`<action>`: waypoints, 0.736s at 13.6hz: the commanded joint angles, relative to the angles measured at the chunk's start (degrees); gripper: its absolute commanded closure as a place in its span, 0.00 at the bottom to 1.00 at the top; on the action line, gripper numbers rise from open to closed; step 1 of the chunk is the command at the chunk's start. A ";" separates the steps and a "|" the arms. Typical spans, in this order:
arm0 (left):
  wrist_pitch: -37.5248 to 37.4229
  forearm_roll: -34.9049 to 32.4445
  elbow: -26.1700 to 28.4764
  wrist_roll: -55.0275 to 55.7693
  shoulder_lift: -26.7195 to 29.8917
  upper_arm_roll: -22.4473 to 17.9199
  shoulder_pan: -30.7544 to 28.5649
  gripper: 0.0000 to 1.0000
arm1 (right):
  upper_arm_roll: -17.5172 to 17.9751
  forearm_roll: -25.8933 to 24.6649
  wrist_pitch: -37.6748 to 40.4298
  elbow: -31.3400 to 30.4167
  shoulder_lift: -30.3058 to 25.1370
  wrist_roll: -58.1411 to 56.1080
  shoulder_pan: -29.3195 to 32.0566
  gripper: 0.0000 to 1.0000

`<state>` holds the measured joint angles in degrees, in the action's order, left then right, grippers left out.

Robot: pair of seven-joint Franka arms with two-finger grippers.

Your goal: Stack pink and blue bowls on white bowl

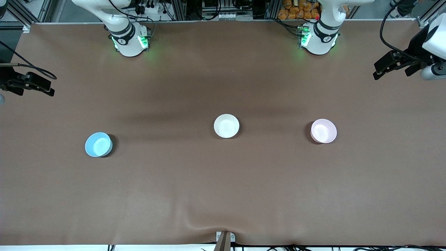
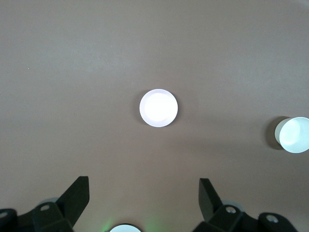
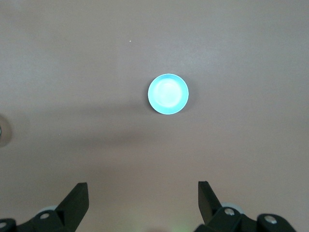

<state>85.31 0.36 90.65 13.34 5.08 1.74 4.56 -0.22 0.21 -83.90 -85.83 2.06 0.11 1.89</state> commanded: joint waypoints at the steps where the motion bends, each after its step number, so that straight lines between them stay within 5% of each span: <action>1: 0.12 -0.27 -0.21 -1.12 -0.16 0.19 -0.08 0.00 | 0.31 -0.57 0.32 0.75 0.31 0.51 0.13 0.00; 10: 1.88 -0.27 -0.21 -1.12 -1.74 0.19 0.01 0.00 | 0.31 -0.57 0.41 0.75 0.31 0.51 0.13 0.00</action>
<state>86.58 0.36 90.67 13.34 3.56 1.80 4.56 -0.22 0.21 -83.90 -85.83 2.09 0.11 1.89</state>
